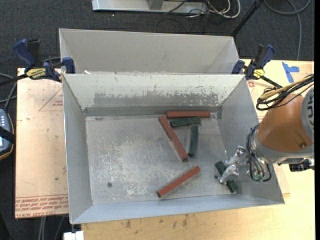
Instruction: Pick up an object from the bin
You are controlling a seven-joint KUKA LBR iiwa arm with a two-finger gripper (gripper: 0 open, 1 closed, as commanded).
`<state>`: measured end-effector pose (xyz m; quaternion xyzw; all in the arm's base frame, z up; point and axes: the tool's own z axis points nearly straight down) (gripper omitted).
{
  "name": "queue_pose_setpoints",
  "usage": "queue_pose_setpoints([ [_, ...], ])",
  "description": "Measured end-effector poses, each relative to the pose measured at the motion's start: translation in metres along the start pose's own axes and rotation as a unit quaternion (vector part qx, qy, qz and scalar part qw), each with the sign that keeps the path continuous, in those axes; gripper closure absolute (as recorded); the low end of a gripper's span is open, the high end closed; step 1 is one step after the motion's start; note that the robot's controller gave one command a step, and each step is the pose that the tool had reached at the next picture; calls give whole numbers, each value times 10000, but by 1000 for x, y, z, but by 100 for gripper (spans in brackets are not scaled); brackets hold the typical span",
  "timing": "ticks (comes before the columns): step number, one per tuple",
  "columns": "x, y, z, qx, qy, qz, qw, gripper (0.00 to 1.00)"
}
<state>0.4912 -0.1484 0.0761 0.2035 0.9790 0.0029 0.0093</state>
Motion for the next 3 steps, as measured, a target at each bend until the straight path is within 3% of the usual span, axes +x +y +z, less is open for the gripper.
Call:
queue_pose_setpoints([
  [2,0,1,-3,8,43,-2,10000,100],
  [3,4,2,-13,19,124,-12,9999,100],
])
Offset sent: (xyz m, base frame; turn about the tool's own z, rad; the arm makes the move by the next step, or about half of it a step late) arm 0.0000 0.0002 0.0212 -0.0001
